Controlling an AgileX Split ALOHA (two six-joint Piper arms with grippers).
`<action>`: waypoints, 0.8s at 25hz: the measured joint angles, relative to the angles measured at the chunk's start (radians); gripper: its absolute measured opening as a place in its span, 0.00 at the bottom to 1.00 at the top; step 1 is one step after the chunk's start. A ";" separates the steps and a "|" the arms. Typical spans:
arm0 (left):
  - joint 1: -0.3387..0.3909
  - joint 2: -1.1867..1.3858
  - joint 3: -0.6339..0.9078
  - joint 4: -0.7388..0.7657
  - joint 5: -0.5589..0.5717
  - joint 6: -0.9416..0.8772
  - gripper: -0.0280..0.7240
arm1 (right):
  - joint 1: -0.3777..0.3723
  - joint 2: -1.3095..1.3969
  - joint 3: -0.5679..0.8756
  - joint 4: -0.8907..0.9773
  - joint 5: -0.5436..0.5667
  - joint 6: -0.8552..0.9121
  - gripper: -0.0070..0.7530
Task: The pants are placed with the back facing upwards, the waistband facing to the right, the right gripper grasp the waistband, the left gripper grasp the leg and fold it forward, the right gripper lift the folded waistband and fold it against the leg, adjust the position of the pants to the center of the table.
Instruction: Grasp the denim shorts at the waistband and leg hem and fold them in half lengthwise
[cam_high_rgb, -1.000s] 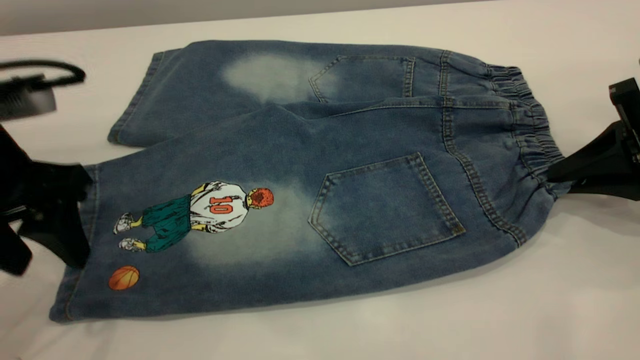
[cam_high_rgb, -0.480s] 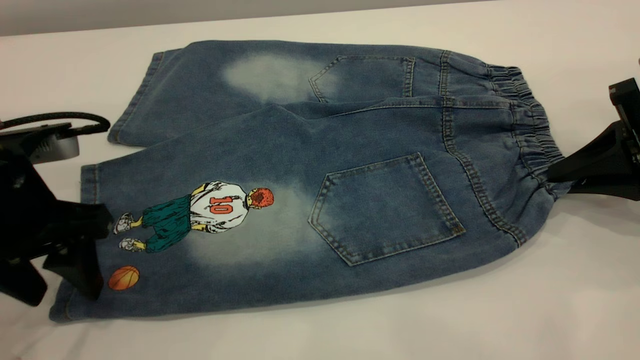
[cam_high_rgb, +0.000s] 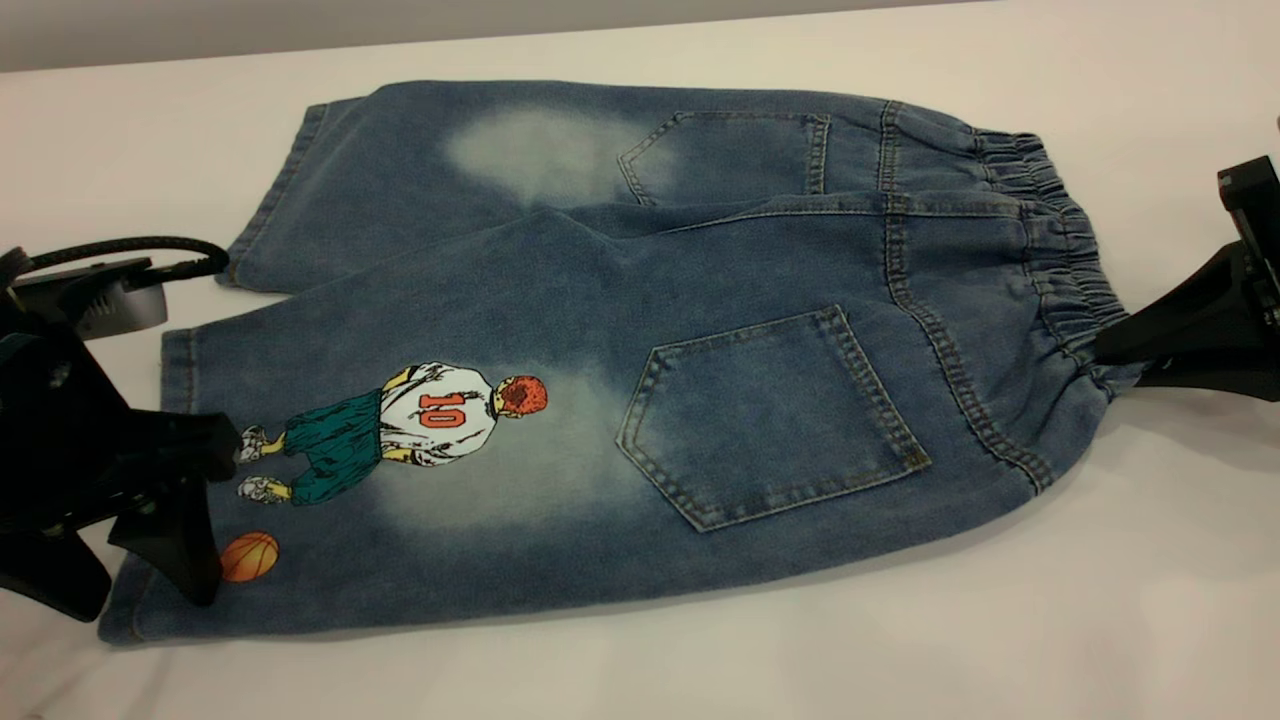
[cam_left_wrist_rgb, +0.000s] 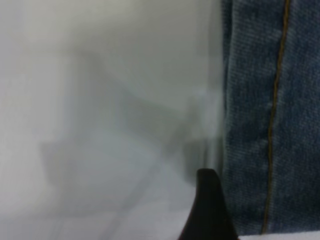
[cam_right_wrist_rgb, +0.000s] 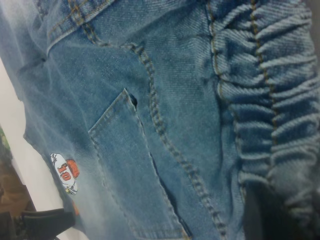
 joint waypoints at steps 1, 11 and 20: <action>0.000 0.000 0.000 0.000 0.000 0.000 0.67 | 0.000 0.000 0.000 0.000 0.001 -0.001 0.05; 0.000 0.000 0.000 0.000 -0.014 0.000 0.67 | 0.000 0.000 0.000 0.001 0.006 -0.005 0.05; 0.000 0.000 0.000 -0.034 -0.021 0.019 0.67 | 0.000 0.000 0.000 0.002 0.006 -0.005 0.05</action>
